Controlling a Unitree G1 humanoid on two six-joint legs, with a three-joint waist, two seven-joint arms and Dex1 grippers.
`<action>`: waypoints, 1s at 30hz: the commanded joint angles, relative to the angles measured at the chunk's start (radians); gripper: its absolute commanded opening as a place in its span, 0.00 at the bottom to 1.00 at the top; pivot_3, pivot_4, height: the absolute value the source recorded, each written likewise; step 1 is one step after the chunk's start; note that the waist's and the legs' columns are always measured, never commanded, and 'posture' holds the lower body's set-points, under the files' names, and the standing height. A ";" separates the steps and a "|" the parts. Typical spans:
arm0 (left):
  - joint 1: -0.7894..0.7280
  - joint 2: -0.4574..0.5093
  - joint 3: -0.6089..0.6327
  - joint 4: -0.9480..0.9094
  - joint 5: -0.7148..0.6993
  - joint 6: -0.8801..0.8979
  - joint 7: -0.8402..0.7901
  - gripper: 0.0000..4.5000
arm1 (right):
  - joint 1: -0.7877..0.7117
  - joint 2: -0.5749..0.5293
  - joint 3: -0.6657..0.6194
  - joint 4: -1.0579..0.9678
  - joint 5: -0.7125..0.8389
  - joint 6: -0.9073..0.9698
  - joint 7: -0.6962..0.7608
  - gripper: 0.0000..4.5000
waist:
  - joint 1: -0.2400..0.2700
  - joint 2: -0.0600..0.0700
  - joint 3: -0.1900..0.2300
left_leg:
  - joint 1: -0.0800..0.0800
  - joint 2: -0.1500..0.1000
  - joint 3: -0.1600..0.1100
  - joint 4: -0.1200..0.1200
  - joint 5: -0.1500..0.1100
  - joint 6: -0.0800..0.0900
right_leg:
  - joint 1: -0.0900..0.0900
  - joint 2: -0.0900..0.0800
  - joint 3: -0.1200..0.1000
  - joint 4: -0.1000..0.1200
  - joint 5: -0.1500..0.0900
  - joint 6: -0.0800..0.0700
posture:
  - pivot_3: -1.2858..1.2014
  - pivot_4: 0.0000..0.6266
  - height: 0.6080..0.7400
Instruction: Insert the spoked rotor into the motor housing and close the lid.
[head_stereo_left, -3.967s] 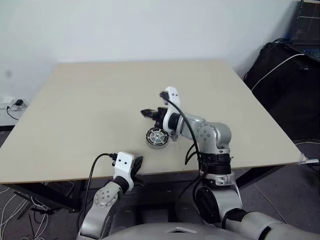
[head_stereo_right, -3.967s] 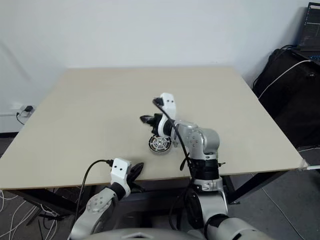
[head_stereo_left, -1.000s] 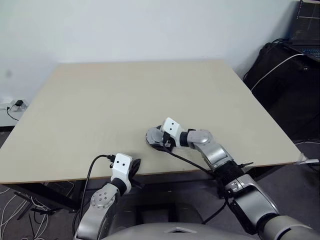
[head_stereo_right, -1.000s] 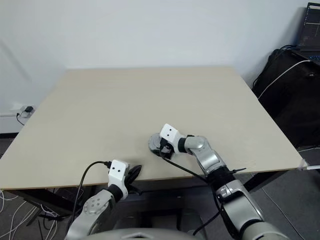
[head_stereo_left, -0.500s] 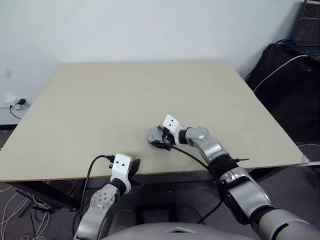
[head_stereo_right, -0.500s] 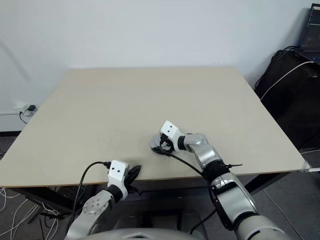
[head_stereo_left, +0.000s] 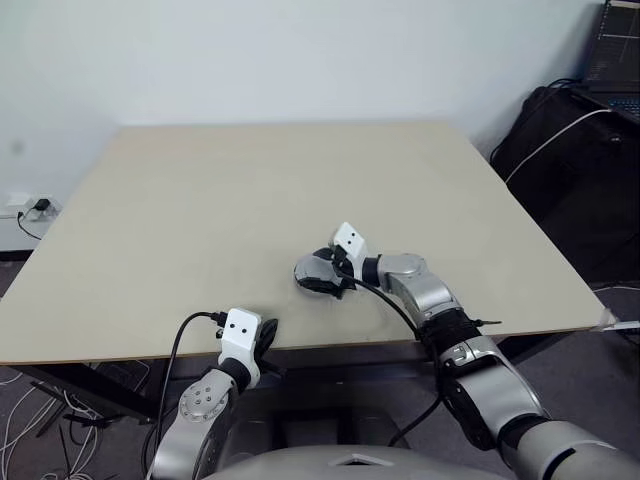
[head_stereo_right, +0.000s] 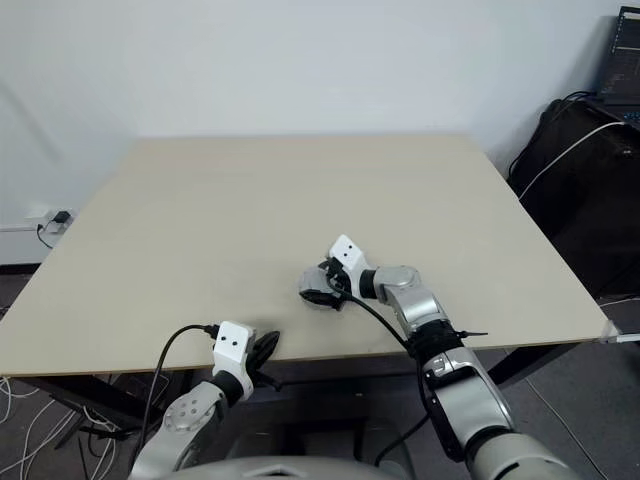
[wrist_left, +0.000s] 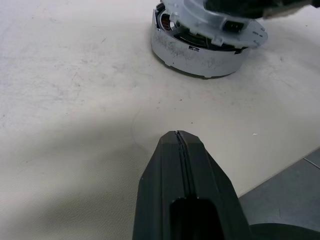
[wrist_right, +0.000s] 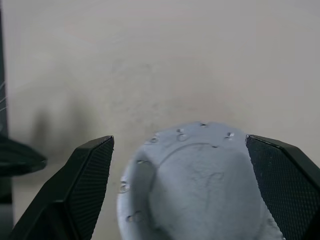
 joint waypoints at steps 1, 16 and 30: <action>-0.007 -0.003 0.000 -0.054 0.000 -0.009 0.005 0.00 | -0.030 0.003 -0.022 0.017 -0.015 -0.038 -0.031 0.99 | 0.000 0.000 0.000 | 0.000 0.000 0.000 0.000 0.000 0.000 | 0.000 0.000 0.000 0.000 0.000 0.000 | 0.52 0.00 1.00; -0.003 -0.005 0.006 -0.055 -0.001 -0.013 0.014 0.00 | -0.037 -0.004 -0.006 0.115 -0.086 -0.070 -0.051 0.91 | -0.002 0.001 -0.001 | 0.001 0.000 0.000 0.000 0.000 0.000 | 0.001 0.000 0.000 0.000 0.000 0.000 | 0.52 0.00 1.00; -0.003 -0.005 -0.001 -0.052 -0.003 -0.013 0.011 0.00 | 0.012 0.029 -0.076 0.034 -0.021 -0.075 -0.087 0.73 | -0.001 0.002 -0.002 | 0.000 0.000 0.001 0.001 0.000 0.000 | 0.001 0.000 0.001 0.001 0.000 0.000 | 0.52 0.00 1.00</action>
